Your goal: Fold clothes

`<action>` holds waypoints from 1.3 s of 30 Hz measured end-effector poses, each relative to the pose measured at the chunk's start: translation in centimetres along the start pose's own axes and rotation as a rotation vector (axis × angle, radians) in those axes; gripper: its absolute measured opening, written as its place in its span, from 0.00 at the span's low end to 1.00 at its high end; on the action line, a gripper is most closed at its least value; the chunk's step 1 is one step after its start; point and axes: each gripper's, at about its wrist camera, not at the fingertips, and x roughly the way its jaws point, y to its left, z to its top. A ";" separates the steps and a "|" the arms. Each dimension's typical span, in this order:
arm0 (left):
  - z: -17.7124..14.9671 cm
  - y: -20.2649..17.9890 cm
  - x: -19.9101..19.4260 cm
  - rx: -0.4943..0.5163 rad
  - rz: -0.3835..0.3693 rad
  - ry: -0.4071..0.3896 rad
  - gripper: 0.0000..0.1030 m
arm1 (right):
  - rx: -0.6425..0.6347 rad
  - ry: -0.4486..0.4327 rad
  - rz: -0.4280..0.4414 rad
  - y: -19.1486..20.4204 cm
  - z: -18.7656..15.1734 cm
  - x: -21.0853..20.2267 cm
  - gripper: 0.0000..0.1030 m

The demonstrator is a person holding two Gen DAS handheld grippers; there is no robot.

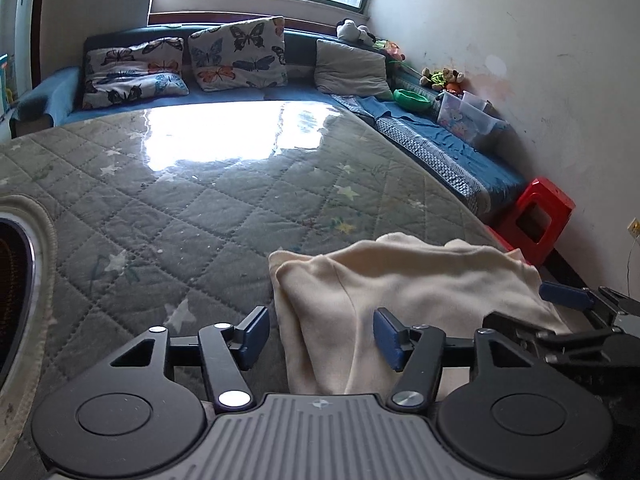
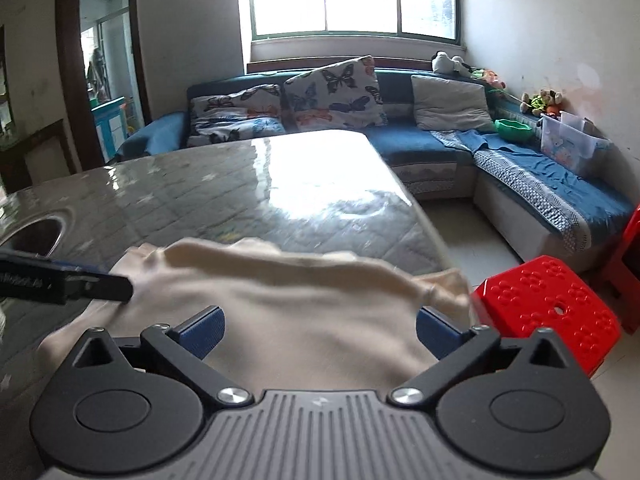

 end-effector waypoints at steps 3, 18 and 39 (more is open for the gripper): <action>-0.7 -0.1 -0.4 0.022 0.014 -0.001 0.63 | -0.013 0.010 -0.003 0.5 -0.8 -0.7 1.00; -4.1 0.3 -3.2 0.086 0.051 -0.029 0.81 | -0.036 0.015 -0.035 2.7 -4.2 -4.1 1.00; -7.9 1.0 -7.6 0.120 0.049 -0.085 1.00 | -0.006 -0.001 -0.069 4.6 -6.0 -6.2 1.00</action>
